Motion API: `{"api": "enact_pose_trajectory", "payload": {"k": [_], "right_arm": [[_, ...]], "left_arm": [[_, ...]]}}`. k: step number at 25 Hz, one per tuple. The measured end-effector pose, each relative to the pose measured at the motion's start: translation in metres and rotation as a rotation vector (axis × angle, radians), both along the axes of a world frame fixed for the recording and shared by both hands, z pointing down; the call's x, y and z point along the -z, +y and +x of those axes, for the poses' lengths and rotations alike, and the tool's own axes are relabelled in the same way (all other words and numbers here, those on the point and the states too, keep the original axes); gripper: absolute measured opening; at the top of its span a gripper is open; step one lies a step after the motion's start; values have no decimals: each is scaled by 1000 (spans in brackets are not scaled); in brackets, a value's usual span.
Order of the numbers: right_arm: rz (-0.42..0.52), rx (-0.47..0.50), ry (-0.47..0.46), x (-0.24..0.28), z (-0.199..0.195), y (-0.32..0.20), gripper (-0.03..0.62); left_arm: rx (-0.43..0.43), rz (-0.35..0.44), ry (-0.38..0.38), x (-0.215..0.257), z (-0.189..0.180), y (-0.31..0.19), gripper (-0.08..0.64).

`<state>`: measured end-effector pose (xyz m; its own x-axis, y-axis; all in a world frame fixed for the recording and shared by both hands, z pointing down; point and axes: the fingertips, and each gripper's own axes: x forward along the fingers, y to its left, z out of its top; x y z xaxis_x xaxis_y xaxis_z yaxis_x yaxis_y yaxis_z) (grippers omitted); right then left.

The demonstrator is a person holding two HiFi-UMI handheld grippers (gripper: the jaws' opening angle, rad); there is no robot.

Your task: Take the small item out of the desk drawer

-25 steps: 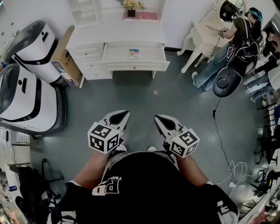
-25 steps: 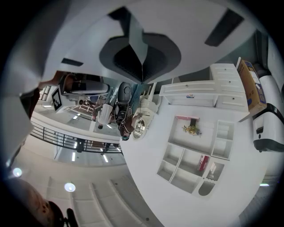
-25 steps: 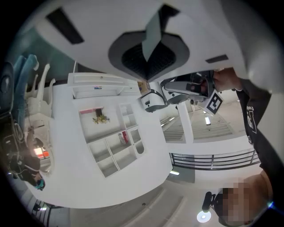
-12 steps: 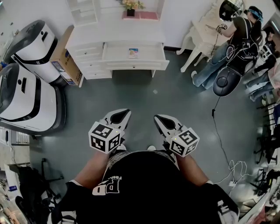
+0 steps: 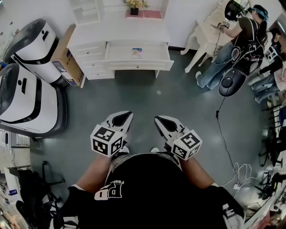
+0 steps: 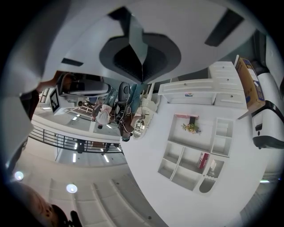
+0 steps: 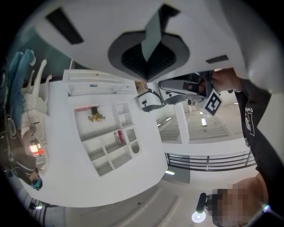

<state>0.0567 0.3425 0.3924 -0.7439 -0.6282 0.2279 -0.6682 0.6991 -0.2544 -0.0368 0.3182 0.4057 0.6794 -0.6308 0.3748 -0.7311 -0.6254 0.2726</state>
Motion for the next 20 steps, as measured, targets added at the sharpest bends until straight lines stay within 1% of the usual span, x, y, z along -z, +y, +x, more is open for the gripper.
{"api": "enact_pose_trajectory", "payload": {"k": [4,8,12,20], "right_arm": [[-3,7,-14,4,-13,-3,9],[13,4,11,4,-27,-2,9],[2,2,21,-1,-43,-1,9],[5,-34,28,-2,-65,-6,9]], "left_arm": [[-1,7,-18,-5,-9,-1,15],[-21,11,-8,-5,-17,1,15],[-27,14,-9,-4,-34,-2,15],[-76,24,-19,-4,-54,-6,15]]}}
